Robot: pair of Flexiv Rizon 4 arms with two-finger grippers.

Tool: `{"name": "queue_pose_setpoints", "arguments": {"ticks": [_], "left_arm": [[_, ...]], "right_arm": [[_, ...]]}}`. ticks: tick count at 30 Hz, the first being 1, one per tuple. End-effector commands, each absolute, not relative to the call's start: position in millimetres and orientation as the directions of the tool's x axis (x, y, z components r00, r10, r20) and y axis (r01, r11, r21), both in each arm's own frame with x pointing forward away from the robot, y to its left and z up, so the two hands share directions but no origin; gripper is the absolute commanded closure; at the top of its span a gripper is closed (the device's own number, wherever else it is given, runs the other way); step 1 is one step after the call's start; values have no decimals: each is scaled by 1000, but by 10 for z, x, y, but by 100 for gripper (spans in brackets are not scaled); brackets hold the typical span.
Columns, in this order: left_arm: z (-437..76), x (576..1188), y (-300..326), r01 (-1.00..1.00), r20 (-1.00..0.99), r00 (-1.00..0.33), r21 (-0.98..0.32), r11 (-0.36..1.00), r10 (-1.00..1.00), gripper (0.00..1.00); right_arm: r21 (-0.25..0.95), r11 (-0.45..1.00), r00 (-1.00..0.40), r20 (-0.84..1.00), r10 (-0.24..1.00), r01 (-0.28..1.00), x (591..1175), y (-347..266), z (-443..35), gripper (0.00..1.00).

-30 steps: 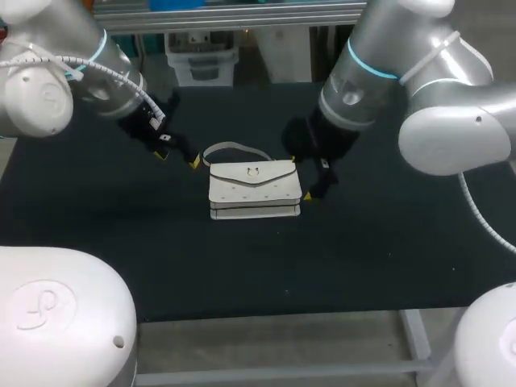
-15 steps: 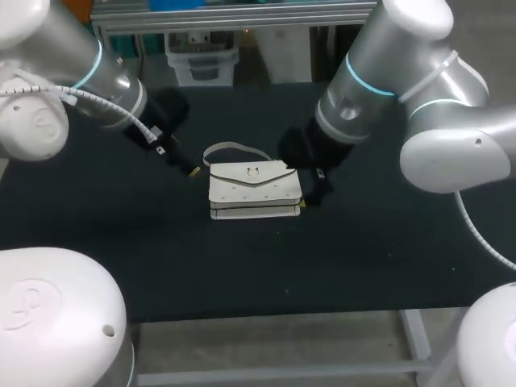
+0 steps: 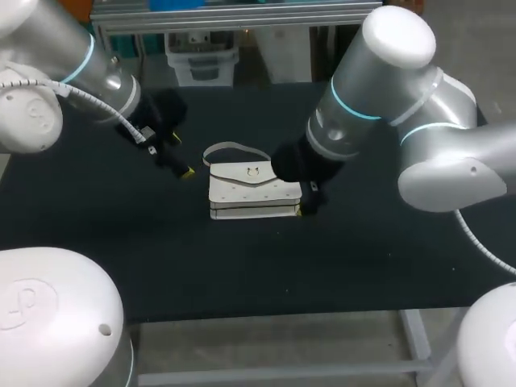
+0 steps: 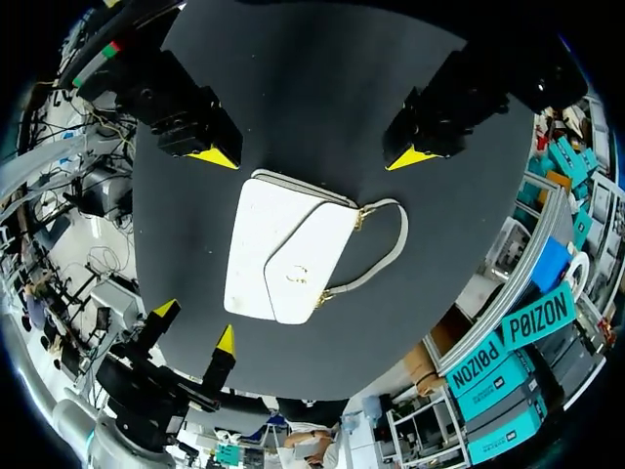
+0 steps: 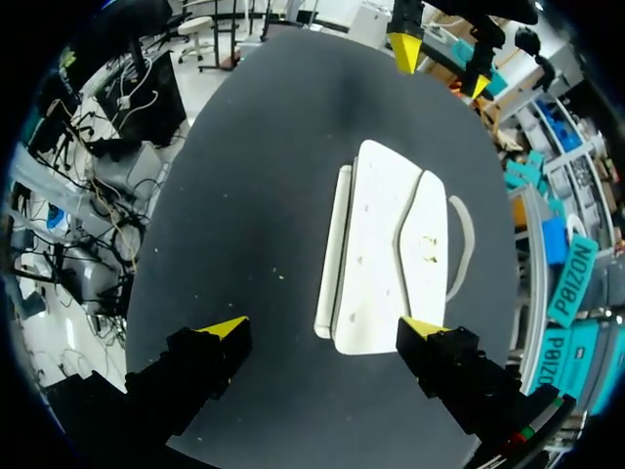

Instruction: Pick up the bag, open it, inspect its contents, close it, and place it on the opposite side

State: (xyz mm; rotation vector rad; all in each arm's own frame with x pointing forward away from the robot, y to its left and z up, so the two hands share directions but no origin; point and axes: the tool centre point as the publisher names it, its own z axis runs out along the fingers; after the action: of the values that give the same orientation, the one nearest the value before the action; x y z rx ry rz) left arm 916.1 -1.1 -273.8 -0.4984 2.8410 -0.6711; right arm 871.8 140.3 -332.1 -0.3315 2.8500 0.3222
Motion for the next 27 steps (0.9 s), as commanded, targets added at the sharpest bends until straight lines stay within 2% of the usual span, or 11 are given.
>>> {"name": "queue_pose_setpoints", "arguments": {"ticks": [1, 13, 22, 25, 27], "left_arm": [[-2764, 9145, -5, -145, -149, -959, -479, 866, -243, 0], [-2881, 9197, 37, 196, -303, -951, -419, 887, 67, 0], [-2941, 9242, 12, 267, -308, -940, -392, 880, 147, 0], [-2968, 9245, 2, 290, -309, -935, -380, 878, 175, 0], [-2993, 9245, -6, 311, -308, -930, -374, 874, 199, 0]], "right_arm": [[150, 961, -930, -322, -174, -232, 8683, 1474, -3421, 0], [69, 974, -913, -366, -178, -218, 8799, 1533, -3570, 0], [27, 983, -903, -400, -155, -181, 8914, 1510, -3655, 0], [16, 986, -895, -423, -142, -164, 8960, 1502, -3664, 10], [9, 986, -891, -431, -144, -164, 8997, 1500, -3668, 12]]}}
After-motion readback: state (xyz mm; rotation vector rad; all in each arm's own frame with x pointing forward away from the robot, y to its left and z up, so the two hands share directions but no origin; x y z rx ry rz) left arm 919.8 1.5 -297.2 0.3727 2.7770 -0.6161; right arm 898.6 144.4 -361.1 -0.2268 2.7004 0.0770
